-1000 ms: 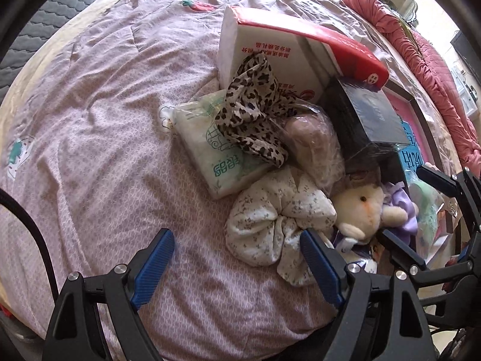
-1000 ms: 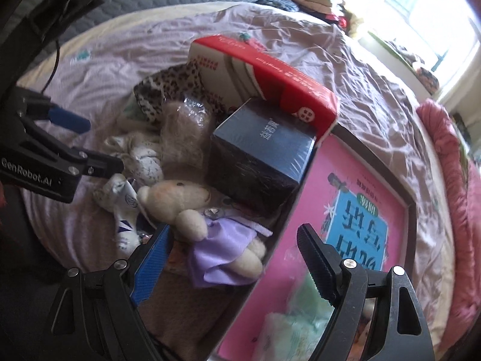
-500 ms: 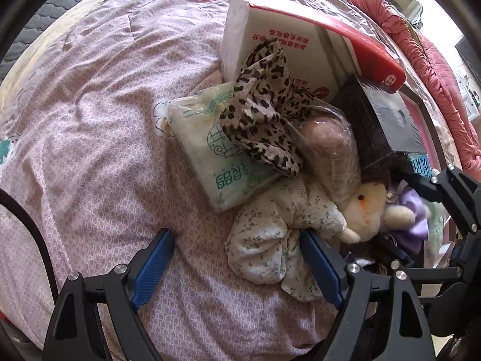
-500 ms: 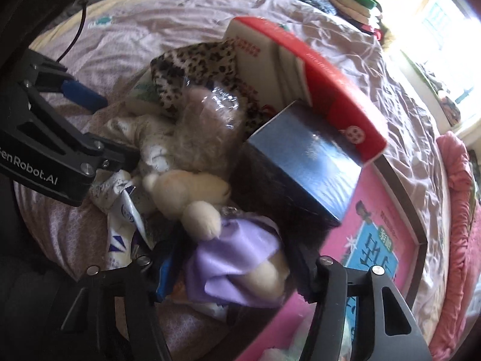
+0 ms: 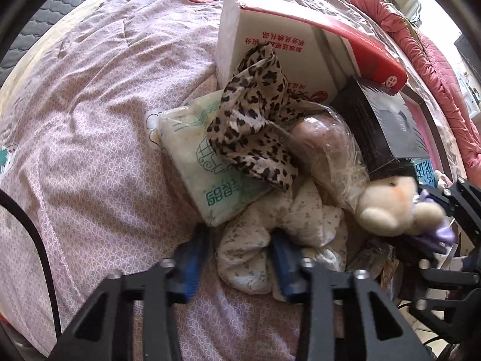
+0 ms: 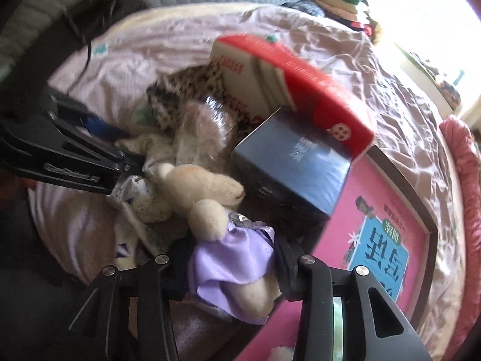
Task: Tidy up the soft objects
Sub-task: 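Close left tool on floral scrunchie while right tool closes on purple-dressed bear, then carry floral scrunchie with left tool while right tool carries bear over tray, then lower bear onto tray with right tool while left tool lowers scrunchie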
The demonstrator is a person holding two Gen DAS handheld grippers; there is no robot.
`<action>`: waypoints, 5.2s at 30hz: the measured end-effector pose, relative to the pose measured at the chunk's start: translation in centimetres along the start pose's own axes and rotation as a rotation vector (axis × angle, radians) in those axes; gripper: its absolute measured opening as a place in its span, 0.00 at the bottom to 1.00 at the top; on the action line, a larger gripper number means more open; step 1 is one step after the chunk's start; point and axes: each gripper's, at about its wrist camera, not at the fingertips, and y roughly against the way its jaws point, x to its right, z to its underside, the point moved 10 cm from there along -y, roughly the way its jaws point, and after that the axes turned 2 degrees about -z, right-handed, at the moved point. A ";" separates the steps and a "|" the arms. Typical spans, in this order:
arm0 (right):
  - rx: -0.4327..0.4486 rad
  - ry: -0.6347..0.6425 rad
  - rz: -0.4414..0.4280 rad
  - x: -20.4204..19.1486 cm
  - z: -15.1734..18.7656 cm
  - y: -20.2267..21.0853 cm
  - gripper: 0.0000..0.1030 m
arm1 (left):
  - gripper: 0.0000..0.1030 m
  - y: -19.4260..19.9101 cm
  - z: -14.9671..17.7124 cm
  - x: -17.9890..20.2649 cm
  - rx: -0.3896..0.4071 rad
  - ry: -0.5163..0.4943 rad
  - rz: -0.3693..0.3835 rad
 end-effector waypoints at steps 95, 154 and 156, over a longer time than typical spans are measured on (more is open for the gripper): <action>0.396 -0.861 -0.035 16.0 11.5 18.7 0.34 | 0.07 11.0 3.0 23.8 0.145 -0.365 0.181; 0.174 -0.811 0.062 15.4 12.1 7.0 0.34 | 0.07 4.5 1.8 21.7 0.072 -0.325 0.195; 0.166 -0.796 0.073 15.5 12.0 6.8 0.34 | 0.07 4.4 1.6 21.8 0.074 -0.324 0.194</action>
